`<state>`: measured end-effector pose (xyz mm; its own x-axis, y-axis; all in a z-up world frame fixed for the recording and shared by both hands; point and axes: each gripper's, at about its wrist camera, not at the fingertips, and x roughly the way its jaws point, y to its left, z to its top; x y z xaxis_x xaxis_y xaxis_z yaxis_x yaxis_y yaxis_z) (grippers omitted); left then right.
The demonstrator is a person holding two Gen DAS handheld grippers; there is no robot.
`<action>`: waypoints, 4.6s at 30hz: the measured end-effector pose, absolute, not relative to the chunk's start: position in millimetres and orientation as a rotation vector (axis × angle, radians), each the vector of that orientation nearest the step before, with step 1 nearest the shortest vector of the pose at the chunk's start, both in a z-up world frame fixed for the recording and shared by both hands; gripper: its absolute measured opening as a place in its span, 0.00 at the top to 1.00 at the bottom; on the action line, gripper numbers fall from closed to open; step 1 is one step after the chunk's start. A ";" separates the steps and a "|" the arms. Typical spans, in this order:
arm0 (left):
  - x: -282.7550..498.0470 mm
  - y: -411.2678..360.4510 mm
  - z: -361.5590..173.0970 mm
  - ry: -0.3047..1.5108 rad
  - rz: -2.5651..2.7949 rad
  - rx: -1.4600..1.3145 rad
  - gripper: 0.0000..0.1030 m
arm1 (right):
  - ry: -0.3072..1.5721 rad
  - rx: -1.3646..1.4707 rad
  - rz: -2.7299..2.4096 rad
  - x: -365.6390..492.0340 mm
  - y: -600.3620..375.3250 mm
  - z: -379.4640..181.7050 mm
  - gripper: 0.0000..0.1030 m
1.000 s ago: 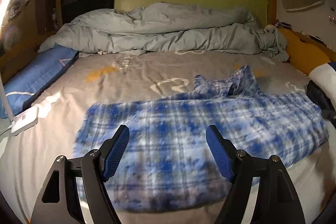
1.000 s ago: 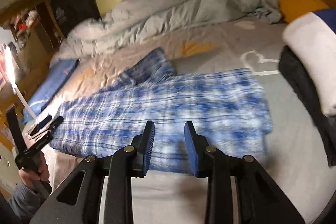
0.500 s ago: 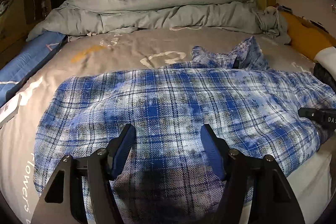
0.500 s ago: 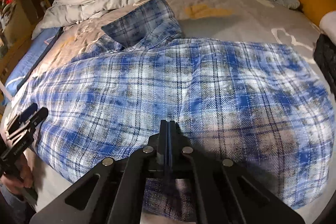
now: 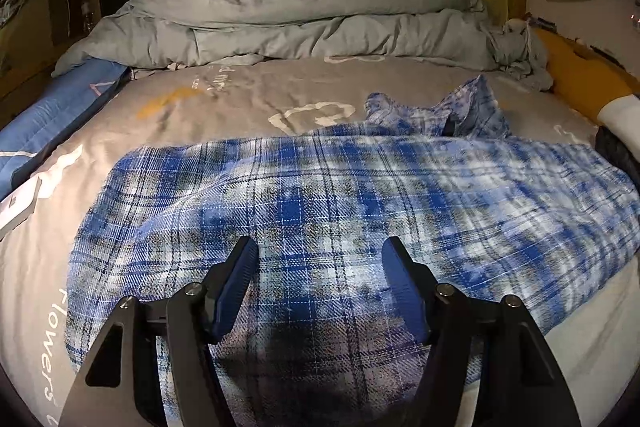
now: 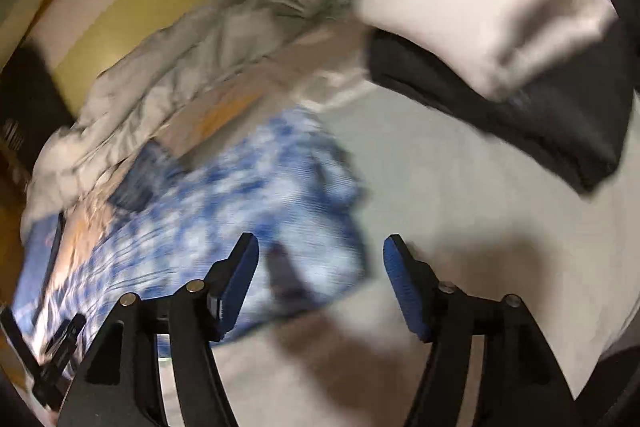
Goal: Fold large clothes
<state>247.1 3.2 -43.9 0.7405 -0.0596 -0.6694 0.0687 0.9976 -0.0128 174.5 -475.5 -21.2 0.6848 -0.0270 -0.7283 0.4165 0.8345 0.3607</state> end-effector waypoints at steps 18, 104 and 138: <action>209.1 21.9 12.8 0.613 -0.109 -0.073 0.34 | 0.741 0.462 -0.206 213.3 -451.9 -23.5 0.92; 255.4 111.4 -31.6 0.892 0.047 -0.300 0.19 | 0.854 -0.030 0.351 240.6 -227.6 20.1 0.60; 252.1 113.7 21.7 0.784 -0.198 -0.483 0.88 | 0.857 -0.071 0.286 243.9 -228.1 10.4 0.53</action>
